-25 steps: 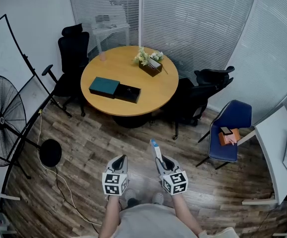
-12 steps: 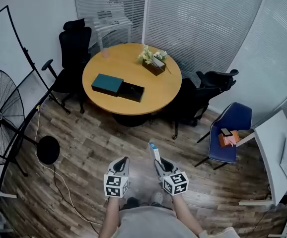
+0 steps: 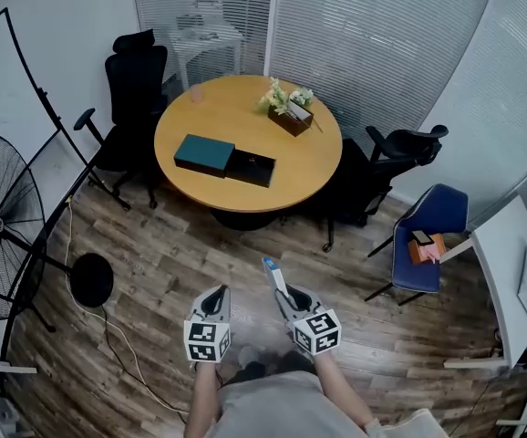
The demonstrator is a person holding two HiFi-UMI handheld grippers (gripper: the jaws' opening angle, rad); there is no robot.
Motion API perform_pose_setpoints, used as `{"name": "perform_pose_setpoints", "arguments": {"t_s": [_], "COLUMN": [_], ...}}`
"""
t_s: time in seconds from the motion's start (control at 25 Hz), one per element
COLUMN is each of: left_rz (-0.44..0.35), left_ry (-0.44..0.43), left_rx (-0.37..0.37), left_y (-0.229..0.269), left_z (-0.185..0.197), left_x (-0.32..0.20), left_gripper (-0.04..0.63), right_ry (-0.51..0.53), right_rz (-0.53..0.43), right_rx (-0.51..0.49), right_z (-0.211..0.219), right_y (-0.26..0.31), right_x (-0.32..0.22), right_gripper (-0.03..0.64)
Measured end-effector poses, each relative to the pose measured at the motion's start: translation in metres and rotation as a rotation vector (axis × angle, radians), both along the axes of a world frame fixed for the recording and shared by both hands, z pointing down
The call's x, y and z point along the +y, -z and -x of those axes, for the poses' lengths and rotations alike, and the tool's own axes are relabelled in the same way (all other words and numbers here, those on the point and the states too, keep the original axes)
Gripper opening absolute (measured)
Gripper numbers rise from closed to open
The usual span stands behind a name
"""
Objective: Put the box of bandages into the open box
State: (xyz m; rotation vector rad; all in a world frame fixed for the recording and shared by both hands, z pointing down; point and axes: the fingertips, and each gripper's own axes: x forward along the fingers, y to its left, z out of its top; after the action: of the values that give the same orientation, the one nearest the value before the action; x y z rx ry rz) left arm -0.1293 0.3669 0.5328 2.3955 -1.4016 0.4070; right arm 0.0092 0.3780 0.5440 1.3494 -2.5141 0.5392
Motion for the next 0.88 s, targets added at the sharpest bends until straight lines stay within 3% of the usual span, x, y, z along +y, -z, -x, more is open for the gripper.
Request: {"name": "perform_pose_setpoints", "arguments": {"t_s": [0.48,0.88], "left_rz": [0.033,0.023], "left_ry": [0.027,0.030], "left_rx": [0.019,-0.028], "left_y": [-0.014,-0.009], "left_z": [-0.004,-0.047], "left_x": [-0.061,-0.158], "left_gripper": [0.011,0.011], "right_ry": [0.006,0.014], "right_rz": [0.028,0.035], "right_rx": [0.004,-0.035], "right_z": [-0.008,-0.053], "right_y": [-0.018,-0.026], "right_x": [-0.064,-0.167], "right_gripper": [0.080,0.080]}}
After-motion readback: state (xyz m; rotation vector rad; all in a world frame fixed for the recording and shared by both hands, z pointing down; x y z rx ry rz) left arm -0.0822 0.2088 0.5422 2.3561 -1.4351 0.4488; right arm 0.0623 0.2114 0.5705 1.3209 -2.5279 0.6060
